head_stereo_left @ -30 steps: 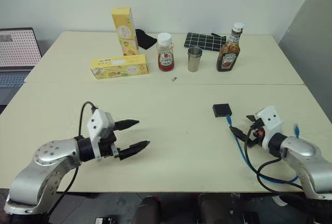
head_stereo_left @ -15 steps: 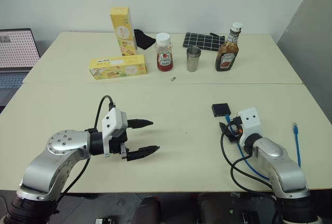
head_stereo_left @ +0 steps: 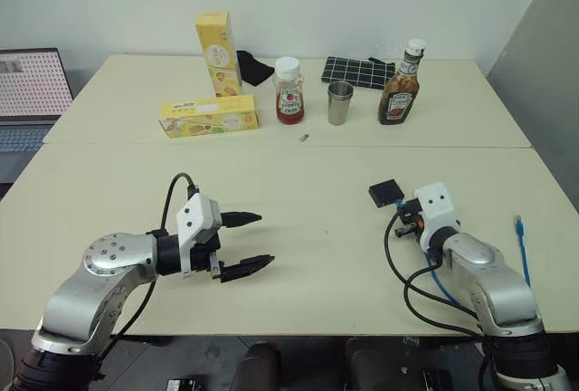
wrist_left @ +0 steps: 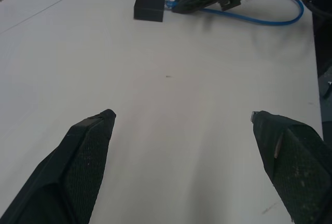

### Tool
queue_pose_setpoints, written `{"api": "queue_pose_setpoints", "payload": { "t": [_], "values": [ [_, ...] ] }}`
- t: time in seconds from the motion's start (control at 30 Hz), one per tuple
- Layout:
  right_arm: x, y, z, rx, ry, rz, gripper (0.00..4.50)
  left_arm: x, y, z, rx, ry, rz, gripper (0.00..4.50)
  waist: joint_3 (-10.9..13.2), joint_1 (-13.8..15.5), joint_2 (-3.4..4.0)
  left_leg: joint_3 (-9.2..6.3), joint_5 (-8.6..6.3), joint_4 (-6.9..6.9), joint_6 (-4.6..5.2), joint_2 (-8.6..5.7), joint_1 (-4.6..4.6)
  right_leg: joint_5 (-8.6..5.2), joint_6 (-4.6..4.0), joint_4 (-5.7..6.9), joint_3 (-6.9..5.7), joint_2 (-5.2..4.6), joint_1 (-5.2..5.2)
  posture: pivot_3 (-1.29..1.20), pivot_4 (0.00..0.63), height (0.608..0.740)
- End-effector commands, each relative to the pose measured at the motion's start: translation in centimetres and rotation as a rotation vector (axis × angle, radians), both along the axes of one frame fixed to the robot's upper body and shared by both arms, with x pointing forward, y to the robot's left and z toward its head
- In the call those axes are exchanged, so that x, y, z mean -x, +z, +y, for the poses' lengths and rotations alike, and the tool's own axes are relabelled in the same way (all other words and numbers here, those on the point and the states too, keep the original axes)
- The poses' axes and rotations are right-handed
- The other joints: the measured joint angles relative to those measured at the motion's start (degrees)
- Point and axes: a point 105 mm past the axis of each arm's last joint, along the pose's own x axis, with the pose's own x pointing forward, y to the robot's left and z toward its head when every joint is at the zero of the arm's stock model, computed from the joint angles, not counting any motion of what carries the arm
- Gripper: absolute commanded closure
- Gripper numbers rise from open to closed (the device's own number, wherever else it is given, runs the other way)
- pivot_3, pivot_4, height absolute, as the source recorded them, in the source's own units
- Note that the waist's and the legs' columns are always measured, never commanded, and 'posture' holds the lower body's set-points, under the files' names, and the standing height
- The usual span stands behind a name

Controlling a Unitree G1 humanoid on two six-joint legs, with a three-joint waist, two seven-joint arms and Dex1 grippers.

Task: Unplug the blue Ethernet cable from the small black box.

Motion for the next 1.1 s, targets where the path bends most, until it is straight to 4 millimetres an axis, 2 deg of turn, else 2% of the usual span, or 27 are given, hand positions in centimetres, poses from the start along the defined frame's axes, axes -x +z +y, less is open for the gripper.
{"api": "queue_pose_setpoints", "payload": {
  "t": [0.03, 0.17, 0.33, 0.47, 0.67, 1.07, 1.1],
  "values": [
    [0.0, 2.8, 2.9, 0.062, 0.231, -0.136, 4.37, -0.8, 0.8, 0.2, 0.071, 0.056, -0.014, 0.0, 0.0, -0.04, 0.0, 0.02, 0.0, 0.0, 0.0, 0.0, 0.0, 0.0, 0.0, 0.0, 0.02, 0.02, -0.01, 0.0, 0.15, 0.74],
    [-0.2, 5.0, 6.2, 0.157, 0.477, -0.303, 4.37, -0.9, 1.7, 0.2, 0.278, 0.105, 0.145, 0.0, 0.01, -0.39, -0.02, 0.04, 0.0, 0.01, 0.01, 0.03, 0.01, 0.0, 0.0, 0.01, 0.06, 0.03, -0.03, 0.0, 0.15, 0.74],
    [1.0, 6.9, 10.2, 0.319, 0.863, -0.52, 4.37, 0.3, 2.4, -0.4, 0.355, 0.04, 0.269, 0.0, 0.02, -0.65, -0.03, 0.03, 0.0, 0.01, 0.0, 0.06, 0.02, 0.0, 0.0, 0.03, 0.05, 0.03, -0.06, 0.0, 0.15, 0.74],
    [1.9, 8.3, 12.3, 0.419, 1.071, -0.684, 4.37, 1.1, 2.8, -0.9, 0.371, -0.015, 0.315, 0.0, 0.03, -0.58, -0.04, 0.04, 0.0, 0.05, 0.0, 0.1, 0.0, 0.01, 0.01, 0.02, 0.08, 0.0, -0.05, 0.0, 0.15, 0.74],
    [2.6, 9.8, 14.0, 0.485, 1.216, -0.839, 4.37, 1.4, 3.2, -1.5, 0.409, -0.034, 0.318, 0.0, 0.03, -0.41, -0.04, 0.01, 0.01, 0.08, -0.01, 0.13, 0.02, 0.02, 0.03, 0.04, 0.1, -0.03, -0.02, 0.0, 0.15, 0.74],
    [3.4, 10.4, 14.9, 0.497, 1.288, -0.899, 4.37, 0.4, 4.5, -1.8, 0.486, -0.028, 0.29, 0.0, 0.03, -0.08, -0.05, -0.02, 0.01, 0.09, -0.02, 0.15, 0.03, 0.02, 0.02, 0.07, 0.11, -0.06, -0.03, 0.0, 0.15, 0.74],
    [3.4, 10.4, 15.0, 0.496, 1.289, -0.9, 4.37, 0.4, 4.5, -1.8, 0.488, -0.033, 0.291, 0.19, 0.03, -0.09, -0.04, -0.02, 0.01, 0.09, -0.02, 0.14, 0.03, 0.02, 0.02, 0.07, 0.12, -0.06, -0.03, 0.0, 0.15, 0.74]
  ]
}}
